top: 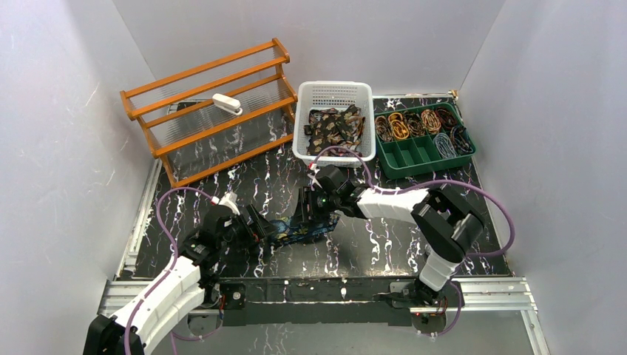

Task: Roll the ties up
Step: Roll the tie at the center of the board.

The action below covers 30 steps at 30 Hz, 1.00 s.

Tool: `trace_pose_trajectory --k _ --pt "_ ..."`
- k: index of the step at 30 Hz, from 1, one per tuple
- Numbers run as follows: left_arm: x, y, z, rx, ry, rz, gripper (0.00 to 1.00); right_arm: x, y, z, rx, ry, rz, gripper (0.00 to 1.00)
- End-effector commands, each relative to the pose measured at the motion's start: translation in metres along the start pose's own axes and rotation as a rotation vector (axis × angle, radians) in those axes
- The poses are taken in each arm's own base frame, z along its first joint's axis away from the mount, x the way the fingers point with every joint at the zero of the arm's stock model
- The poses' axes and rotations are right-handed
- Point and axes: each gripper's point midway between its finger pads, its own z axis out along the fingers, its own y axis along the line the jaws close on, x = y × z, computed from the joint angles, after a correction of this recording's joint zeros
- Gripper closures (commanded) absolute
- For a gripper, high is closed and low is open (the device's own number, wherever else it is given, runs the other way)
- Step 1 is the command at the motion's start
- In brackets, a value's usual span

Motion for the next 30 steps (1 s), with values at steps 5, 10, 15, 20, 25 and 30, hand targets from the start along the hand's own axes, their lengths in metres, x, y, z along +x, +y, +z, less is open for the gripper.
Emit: trace_pose_trajectory --k 5,10,15,20,25,30 --pt "0.001 0.0 0.001 0.009 0.007 0.002 0.17 -0.022 0.019 -0.004 -0.046 -0.051 -0.034 0.42" --pt "0.003 -0.002 0.0 0.024 0.016 0.01 0.19 -0.015 0.002 0.007 0.005 -0.021 -0.003 0.47" --pt "0.005 -0.001 0.002 0.026 0.029 0.009 0.21 -0.011 -0.009 0.012 0.029 -0.012 0.012 0.53" --pt "0.006 -0.001 0.003 0.023 0.036 0.008 0.21 -0.004 -0.018 0.016 0.044 0.003 0.028 0.56" --pt "0.005 0.001 0.007 0.017 0.025 -0.027 0.23 -0.002 -0.023 0.016 0.057 0.0 0.034 0.57" --pt "0.008 0.007 0.011 -0.005 0.021 -0.092 0.27 0.002 -0.028 0.016 0.064 0.0 0.053 0.58"
